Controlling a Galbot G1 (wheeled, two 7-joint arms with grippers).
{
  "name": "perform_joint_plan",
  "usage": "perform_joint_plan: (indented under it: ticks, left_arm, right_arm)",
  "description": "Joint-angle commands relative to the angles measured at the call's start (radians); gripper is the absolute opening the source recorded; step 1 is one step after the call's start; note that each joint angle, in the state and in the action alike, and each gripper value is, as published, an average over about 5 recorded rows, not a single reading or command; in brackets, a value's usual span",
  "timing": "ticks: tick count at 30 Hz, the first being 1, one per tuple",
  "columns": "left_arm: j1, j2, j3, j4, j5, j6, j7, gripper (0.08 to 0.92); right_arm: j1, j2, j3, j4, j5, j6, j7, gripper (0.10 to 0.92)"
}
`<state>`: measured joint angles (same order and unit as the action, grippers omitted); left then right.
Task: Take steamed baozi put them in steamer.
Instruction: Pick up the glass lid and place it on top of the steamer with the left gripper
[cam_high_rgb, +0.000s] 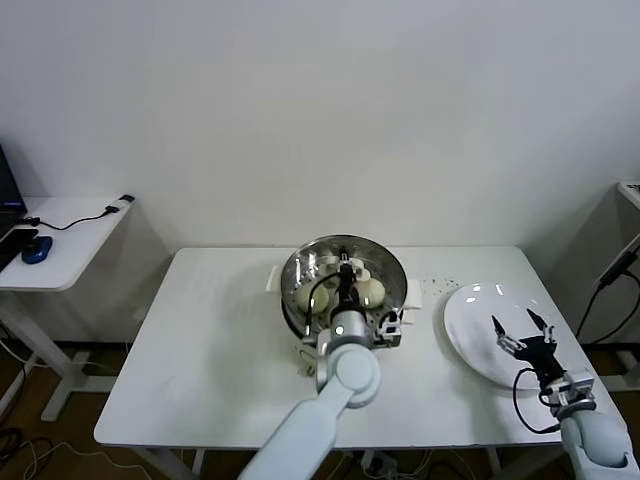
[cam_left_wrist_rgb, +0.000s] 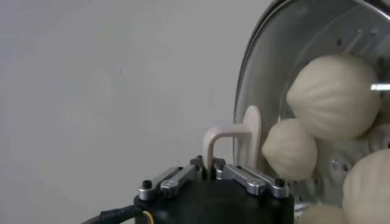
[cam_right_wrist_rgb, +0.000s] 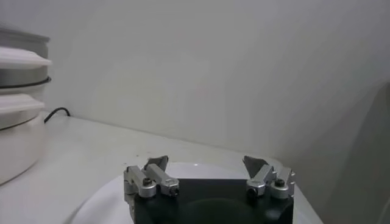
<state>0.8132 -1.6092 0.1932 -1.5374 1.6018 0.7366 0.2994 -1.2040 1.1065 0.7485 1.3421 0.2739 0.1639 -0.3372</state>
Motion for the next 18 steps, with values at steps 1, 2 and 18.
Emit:
perform_joint_plan:
  ticks: [1, 2, 18]
  left_arm:
    - [0.010, -0.049, 0.017, -0.057, -0.002, 0.049, 0.060, 0.209]
    - [0.012, -0.049, 0.021, -0.067, -0.001, 0.049, 0.065, 0.241]
    - [0.075, 0.045, -0.008, -0.243, -0.022, 0.049, 0.100, 0.700]
  right_arm:
    - [0.000, -0.004, 0.010, -0.004, 0.001, 0.001, -0.007, 0.823]
    - [0.000, -0.004, 0.012, -0.006, 0.001, 0.001, -0.009, 0.823]
    - [0.007, -0.004, 0.015, -0.016, -0.001, 0.002, -0.016, 0.823]
